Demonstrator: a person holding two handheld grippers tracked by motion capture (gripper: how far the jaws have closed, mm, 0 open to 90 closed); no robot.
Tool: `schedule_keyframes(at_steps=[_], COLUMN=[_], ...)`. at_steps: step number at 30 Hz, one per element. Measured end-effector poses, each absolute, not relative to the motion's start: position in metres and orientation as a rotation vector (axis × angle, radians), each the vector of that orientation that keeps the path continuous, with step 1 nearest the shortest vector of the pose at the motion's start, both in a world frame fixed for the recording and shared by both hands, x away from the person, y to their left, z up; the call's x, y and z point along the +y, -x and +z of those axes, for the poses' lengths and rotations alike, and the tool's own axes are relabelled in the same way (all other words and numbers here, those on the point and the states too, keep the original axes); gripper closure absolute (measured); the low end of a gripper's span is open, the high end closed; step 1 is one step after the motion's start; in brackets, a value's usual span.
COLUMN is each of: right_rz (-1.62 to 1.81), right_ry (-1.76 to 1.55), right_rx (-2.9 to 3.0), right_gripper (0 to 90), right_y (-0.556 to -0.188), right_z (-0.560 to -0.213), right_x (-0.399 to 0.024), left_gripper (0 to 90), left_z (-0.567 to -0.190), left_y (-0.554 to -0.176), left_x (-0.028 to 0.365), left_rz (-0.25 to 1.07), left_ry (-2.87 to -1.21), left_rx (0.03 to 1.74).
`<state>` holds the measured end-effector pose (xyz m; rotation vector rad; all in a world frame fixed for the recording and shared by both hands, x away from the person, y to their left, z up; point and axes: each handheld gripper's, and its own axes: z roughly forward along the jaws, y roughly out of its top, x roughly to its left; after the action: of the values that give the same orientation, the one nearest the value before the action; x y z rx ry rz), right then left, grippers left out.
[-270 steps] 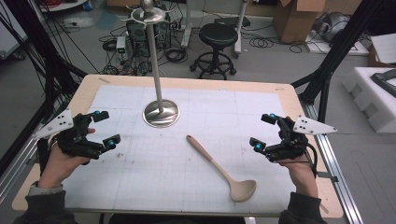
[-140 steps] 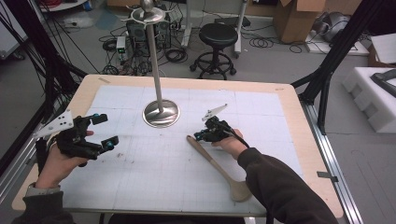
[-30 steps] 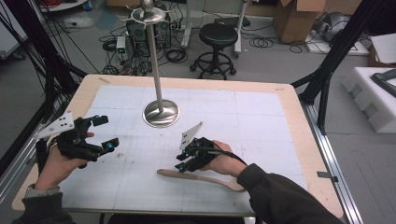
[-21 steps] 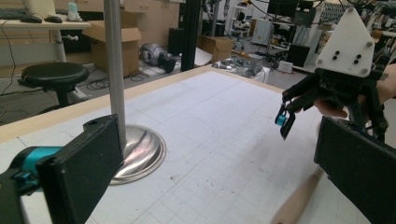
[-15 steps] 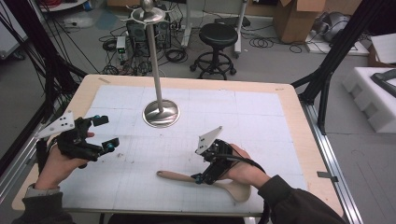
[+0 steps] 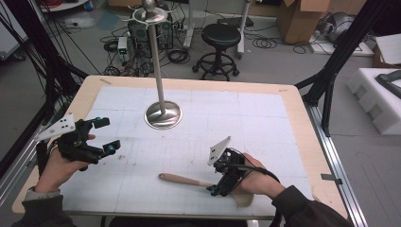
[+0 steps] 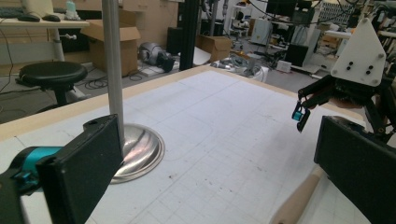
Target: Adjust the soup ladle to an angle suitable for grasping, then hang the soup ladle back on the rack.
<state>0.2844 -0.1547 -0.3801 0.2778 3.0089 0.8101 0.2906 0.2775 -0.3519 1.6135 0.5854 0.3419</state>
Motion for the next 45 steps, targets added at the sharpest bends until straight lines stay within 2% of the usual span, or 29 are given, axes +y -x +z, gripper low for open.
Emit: schedule_keyframes(at_steps=[12, 19, 24, 36, 37, 41, 45], right_rz=[0.585, 0.5, 0.398, 0.285, 0.285, 0.278, 0.282], right_ry=[-0.275, -0.265, -0.252, -0.241, -0.241, -0.254, -0.28], right_rx=[3.059, 3.085, 3.104, 3.045, 3.045, 3.042, 3.038], right_gripper=[10.1, 16.7, 27.0, 61.6, 61.6, 74.8, 77.4], right_y=[-0.282, -0.281, -0.279, -0.27, -0.27, -0.267, -0.268], right_z=[-0.393, -0.401, -0.407, -0.406, -0.406, -0.407, -0.407], right_x=[-0.149, -0.142, -0.137, -0.133, -0.133, -0.131, -0.132], left_gripper=[1.8, 1.8, 1.8, 1.8, 1.8, 1.8, 1.8], left_z=[-0.354, -0.354, -0.354, -0.354, -0.354, -0.354, -0.354], left_y=[-0.291, -0.293, -0.293, -0.293, -0.293, -0.293, -0.293], left_x=[0.277, 0.277, 0.278, 0.277, 0.277, 0.277, 0.277], left_rz=[0.337, 0.331, 0.331, 0.33, 0.33, 0.329, 0.33], left_ry=[-1.617, -1.611, -1.614, -1.61, -1.61, -1.611, -1.612], left_rx=[0.588, 0.592, 0.589, 0.59, 0.59, 0.587, 0.587])
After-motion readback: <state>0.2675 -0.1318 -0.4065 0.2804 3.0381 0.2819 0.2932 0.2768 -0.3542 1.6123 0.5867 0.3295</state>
